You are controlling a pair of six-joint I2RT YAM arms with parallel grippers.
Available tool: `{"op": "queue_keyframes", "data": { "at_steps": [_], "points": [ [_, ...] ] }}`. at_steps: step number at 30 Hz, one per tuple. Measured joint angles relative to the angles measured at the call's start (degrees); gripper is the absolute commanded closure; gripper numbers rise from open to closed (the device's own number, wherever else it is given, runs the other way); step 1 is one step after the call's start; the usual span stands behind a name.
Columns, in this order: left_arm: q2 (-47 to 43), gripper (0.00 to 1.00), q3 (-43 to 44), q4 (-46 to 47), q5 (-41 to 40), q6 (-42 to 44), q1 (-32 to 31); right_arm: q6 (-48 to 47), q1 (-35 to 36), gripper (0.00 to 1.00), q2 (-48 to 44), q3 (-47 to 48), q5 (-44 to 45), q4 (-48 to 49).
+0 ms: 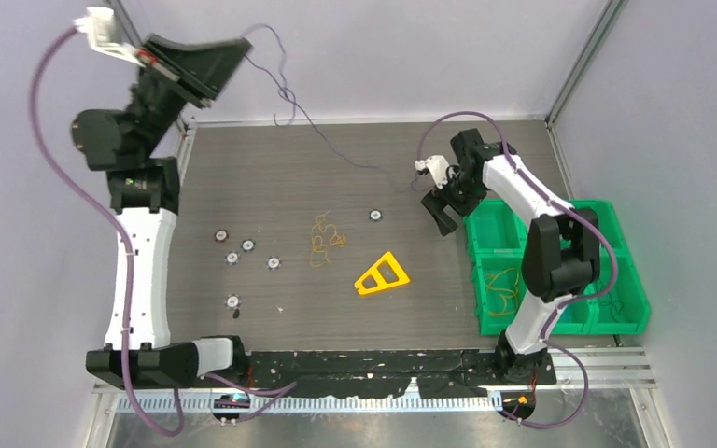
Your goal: Untangle the cables
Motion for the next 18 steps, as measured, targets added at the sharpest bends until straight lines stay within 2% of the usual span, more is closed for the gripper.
{"op": "queue_keyframes", "data": {
  "at_steps": [6, 8, 13, 18],
  "points": [
    [0.98, 1.00, 12.81, 1.66, -3.32, -4.76, 12.94, 3.63, -2.54, 0.05, 8.07, 3.98, -1.99, 0.04],
    [-0.39, 1.00, 14.23, 1.97, -4.28, -5.60, 14.80, 4.68, -2.69, 0.05, 8.48, 4.39, -3.41, -0.04],
    [-5.18, 1.00, 8.61, 2.58, -3.89, -6.05, 14.16, 5.90, -4.74, 0.05, 6.91, 5.38, -10.43, 0.92],
    [-6.88, 1.00, -0.48, 2.51, -3.32, -5.51, 9.99, 6.12, -5.49, 0.05, -2.93, 5.84, -22.64, 3.32]
  ]
}}
